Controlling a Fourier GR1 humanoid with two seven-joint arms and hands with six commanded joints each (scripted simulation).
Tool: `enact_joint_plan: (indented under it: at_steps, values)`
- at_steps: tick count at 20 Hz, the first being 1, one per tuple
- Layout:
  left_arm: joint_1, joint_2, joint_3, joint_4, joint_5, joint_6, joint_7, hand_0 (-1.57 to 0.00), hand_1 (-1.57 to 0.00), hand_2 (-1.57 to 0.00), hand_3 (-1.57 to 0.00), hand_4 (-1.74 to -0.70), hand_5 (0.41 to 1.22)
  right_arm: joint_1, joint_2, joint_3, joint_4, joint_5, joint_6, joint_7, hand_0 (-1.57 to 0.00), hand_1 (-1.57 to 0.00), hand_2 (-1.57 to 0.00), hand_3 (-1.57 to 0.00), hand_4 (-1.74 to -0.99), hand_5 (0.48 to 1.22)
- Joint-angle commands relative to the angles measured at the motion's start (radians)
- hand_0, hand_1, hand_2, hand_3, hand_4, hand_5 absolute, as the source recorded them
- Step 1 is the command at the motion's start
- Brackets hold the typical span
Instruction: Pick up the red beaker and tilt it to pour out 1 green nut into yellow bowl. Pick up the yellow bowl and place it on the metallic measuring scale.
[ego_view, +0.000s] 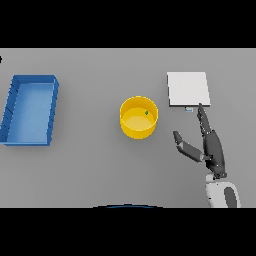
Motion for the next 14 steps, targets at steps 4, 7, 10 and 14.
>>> enact_joint_plan:
  at_steps: [4,7,10,14]
  values:
    - [0.238,0.076,0.011,-0.268,0.107,0.137,0.183,-1.57,-1.57,-1.57,-1.45,-1.74,1.221,0.000,-0.009,0.015,-0.018,0.019,0.005,0.005,0.00,0.00,0.00,0.00,-1.210,0.649]
    - [0.388,0.116,-0.004,-0.440,0.155,0.236,0.251,-1.57,-1.57,-1.57,-1.45,-1.74,1.221,0.004,-0.003,0.021,-0.021,0.022,0.005,0.018,0.00,0.00,0.00,0.00,-1.210,0.660]
    - [0.487,0.127,-0.025,-0.526,0.191,0.306,0.299,-1.57,-1.57,-1.57,-1.45,-1.74,1.221,-0.001,-0.008,0.016,-0.014,0.022,0.004,0.028,0.00,0.00,0.00,0.00,-1.218,0.664]
    - [0.545,0.131,-0.049,-0.567,0.221,0.361,0.316,-1.57,-1.57,-1.57,-1.52,-1.74,1.199,-0.004,-0.014,0.013,-0.014,0.016,0.008,0.011,0.00,0.00,0.00,0.00,-1.216,0.667]
